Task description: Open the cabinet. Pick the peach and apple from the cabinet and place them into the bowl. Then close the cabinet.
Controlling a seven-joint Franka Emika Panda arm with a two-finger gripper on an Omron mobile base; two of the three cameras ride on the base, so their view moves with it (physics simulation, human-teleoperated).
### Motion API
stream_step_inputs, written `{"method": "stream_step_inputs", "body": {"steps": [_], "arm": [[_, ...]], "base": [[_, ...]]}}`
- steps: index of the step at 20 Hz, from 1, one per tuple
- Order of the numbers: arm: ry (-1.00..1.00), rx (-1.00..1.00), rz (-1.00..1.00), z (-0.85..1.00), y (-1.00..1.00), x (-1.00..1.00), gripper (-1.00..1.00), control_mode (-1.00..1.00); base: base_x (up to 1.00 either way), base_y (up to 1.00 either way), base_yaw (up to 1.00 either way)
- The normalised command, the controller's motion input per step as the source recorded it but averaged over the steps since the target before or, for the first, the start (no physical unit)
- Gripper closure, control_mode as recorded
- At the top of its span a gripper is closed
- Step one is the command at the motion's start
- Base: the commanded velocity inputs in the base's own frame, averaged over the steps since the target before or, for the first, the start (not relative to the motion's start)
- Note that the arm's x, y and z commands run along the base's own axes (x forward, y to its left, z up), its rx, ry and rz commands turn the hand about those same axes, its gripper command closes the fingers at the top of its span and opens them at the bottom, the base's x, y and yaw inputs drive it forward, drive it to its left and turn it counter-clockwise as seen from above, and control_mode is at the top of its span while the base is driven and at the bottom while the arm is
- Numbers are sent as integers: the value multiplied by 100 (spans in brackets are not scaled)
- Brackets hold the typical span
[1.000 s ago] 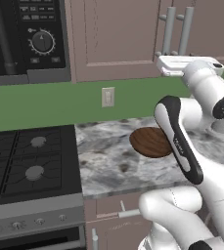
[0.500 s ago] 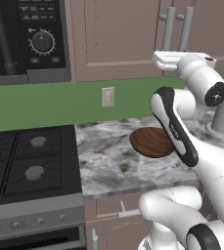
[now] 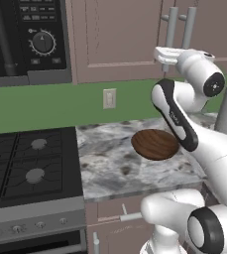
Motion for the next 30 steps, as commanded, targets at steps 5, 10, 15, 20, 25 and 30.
{"method": "stream_step_inputs", "body": {"steps": [5, 10, 15, 20, 25, 30], "arm": [[2, 6, 0, 0, -24, 37, -100, -100], [3, 0, 0, 0, -2, 45, -100, -100], [3, 0, 0, 0, 0, 47, -100, -100], [3, 0, 0, 0, 0, 47, -100, -100], [3, -4, 0, 0, 4, 47, 100, -100], [0, -1, 0, 0, 2, 13, 100, -100]], "base": [[0, 0, 0], [0, 0, 0], [0, 0, 0], [0, 0, 0], [0, 0, 0], [0, 0, 0]]}}
